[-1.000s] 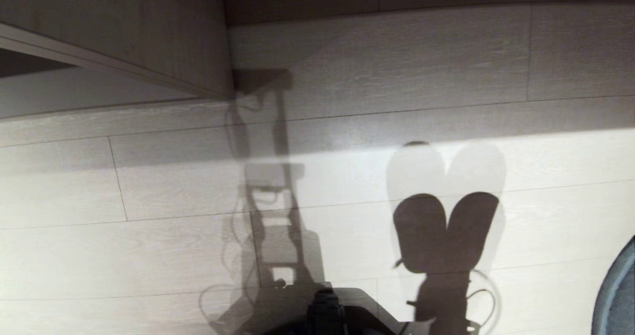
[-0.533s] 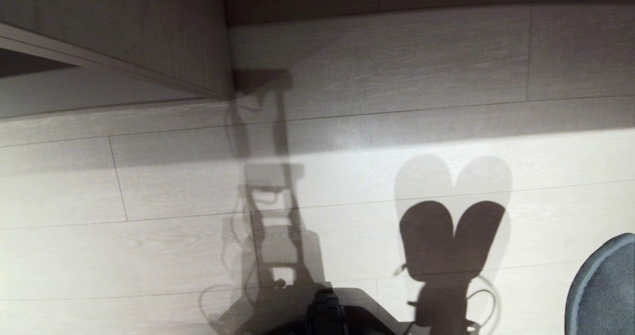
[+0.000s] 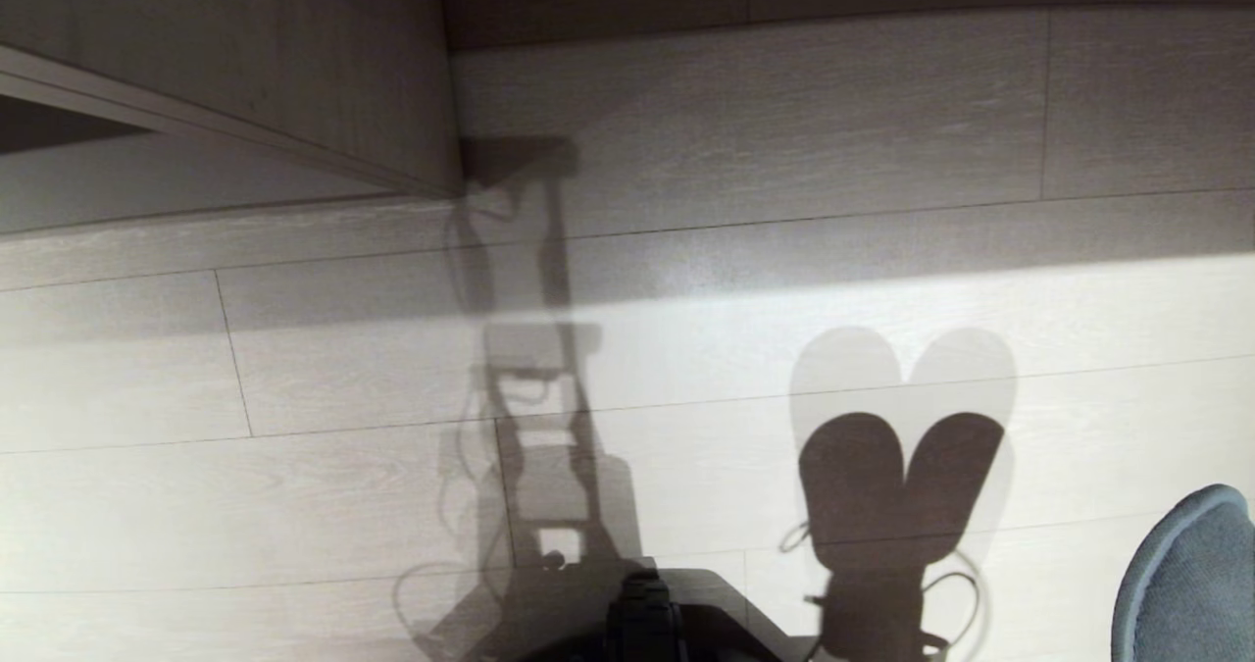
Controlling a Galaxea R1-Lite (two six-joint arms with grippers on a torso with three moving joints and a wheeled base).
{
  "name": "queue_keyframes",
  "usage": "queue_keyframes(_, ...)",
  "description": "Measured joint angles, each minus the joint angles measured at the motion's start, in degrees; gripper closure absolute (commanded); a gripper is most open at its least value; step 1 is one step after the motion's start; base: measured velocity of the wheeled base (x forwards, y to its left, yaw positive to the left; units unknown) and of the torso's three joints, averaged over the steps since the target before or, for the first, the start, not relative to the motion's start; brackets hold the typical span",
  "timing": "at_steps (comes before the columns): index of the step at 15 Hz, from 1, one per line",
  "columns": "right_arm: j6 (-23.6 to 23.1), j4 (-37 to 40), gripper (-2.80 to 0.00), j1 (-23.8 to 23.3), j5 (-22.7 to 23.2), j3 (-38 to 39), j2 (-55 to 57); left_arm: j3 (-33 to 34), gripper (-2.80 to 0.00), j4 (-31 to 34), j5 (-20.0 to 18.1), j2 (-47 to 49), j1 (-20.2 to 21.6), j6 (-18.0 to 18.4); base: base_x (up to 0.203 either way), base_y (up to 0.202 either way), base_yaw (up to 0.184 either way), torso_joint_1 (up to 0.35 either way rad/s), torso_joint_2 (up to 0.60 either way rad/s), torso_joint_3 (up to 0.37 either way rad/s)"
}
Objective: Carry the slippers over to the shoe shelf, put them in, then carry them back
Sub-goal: Place the slippers into the shoe cabinet
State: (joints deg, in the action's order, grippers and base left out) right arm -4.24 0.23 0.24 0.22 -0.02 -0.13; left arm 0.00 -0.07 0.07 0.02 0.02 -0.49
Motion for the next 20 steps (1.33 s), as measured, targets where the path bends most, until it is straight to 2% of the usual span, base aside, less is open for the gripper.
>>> queue_keyframes(5,-0.8,0.0,0.0,0.0,0.4,0.0,0.0,0.0,0.0,0.0,0.0,0.0,0.0,-0.4,0.0,0.0,0.0,0.0,0.0,0.1)
queue_keyframes(20,-0.3,0.1,0.0,0.0,0.4,0.0,0.0,0.0,0.0,0.0,0.0,0.0,0.0,-0.5,0.0,0.0,0.0,0.001,0.0,0.202)
